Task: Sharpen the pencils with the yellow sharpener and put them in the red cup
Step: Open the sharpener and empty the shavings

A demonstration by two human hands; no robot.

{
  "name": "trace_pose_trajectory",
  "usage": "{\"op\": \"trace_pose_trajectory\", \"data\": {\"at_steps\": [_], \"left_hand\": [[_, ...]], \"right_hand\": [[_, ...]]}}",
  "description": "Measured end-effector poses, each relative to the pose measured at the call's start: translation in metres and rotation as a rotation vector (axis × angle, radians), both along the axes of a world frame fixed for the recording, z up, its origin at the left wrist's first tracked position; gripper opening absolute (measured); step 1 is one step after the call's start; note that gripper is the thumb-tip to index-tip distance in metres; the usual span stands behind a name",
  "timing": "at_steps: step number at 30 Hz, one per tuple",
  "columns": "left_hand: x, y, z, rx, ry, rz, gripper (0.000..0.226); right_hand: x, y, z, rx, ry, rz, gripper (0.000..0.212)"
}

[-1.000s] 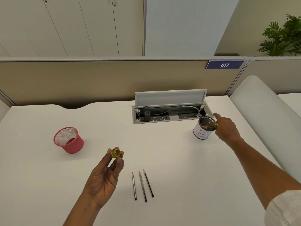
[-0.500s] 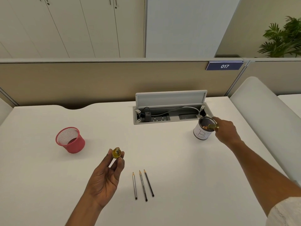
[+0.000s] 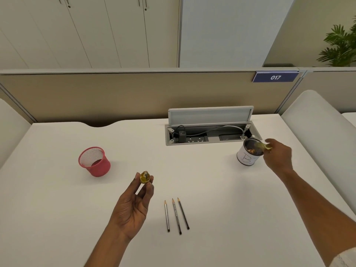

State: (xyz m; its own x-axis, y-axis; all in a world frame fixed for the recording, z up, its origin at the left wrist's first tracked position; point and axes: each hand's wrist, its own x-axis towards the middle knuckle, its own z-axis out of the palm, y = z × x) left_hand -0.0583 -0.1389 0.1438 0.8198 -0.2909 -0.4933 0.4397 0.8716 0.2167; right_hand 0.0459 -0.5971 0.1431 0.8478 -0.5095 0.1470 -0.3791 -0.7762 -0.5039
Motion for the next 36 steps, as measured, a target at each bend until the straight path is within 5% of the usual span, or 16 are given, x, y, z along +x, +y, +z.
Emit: {"op": "trace_pose_trajectory", "data": {"at_steps": [6,10,15,17,20,26,36], "left_hand": [[-0.002,0.001,0.012,0.006,0.013,0.036,0.075],[-0.001,0.005,0.018,0.011,0.005,0.038,0.075],[0.000,0.010,0.031,0.033,-0.017,0.037,0.077],[0.000,0.011,0.035,0.033,-0.022,0.050,0.073],[-0.002,0.015,0.041,0.030,-0.028,0.066,0.070],[-0.008,0.022,0.052,0.035,-0.021,0.099,0.076],[-0.022,0.039,0.063,0.175,-0.016,0.135,0.026]], "right_hand": [[-0.016,0.047,0.008,0.606,-0.323,-0.122,0.030],[-0.026,0.093,0.029,1.094,-0.463,0.029,0.033],[-0.042,0.159,0.079,1.328,-0.491,0.270,0.052],[-0.046,0.181,0.097,1.360,-0.494,0.347,0.060],[-0.052,0.213,0.113,1.346,-0.493,0.495,0.042],[-0.081,0.278,0.093,1.100,-0.377,0.631,0.030],[-0.122,0.318,0.051,0.952,-0.232,0.661,0.028]]}}
